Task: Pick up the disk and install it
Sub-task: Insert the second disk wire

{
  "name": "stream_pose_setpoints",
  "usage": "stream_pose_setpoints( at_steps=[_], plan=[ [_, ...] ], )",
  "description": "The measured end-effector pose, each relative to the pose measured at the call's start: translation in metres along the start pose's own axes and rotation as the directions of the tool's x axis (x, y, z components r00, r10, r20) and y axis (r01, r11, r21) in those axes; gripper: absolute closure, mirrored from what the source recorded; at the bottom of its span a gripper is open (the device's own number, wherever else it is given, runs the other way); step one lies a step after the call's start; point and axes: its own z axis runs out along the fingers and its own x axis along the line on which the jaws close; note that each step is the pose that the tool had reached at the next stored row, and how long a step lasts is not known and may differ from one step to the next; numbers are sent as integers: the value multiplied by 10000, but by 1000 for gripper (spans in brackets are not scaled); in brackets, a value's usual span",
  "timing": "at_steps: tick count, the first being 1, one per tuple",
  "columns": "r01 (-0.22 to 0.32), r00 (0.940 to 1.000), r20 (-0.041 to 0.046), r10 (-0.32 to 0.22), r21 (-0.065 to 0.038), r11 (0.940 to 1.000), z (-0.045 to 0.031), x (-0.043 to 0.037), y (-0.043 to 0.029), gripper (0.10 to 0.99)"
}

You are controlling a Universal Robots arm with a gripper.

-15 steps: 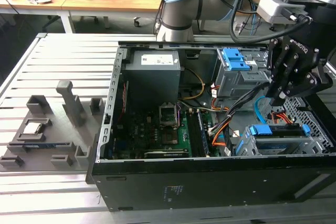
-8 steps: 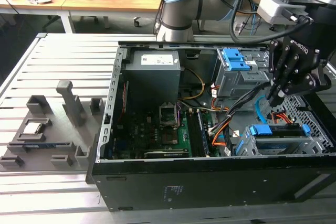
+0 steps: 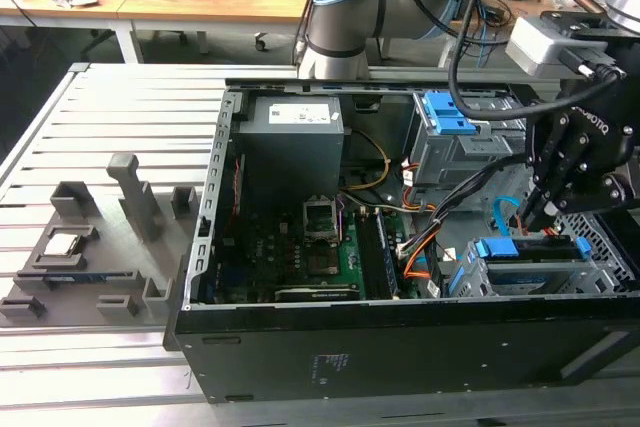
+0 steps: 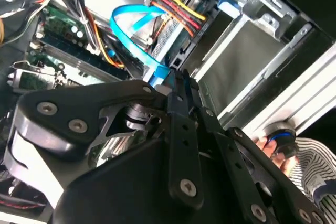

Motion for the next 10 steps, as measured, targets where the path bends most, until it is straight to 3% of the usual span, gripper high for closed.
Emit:
stream_pose_setpoints(
  at_steps=[2,4,7,10],
  plan=[
    [48,10000,-81,-48,0,10000,66,-4,-52,925],
    [108,9999,-86,-108,4,9999,146,-10,-55,925],
    [154,9998,-89,-154,9,9999,201,-15,-69,925],
    [157,9999,-1,-157,12,9999,201,-15,-77,925]
  ],
)
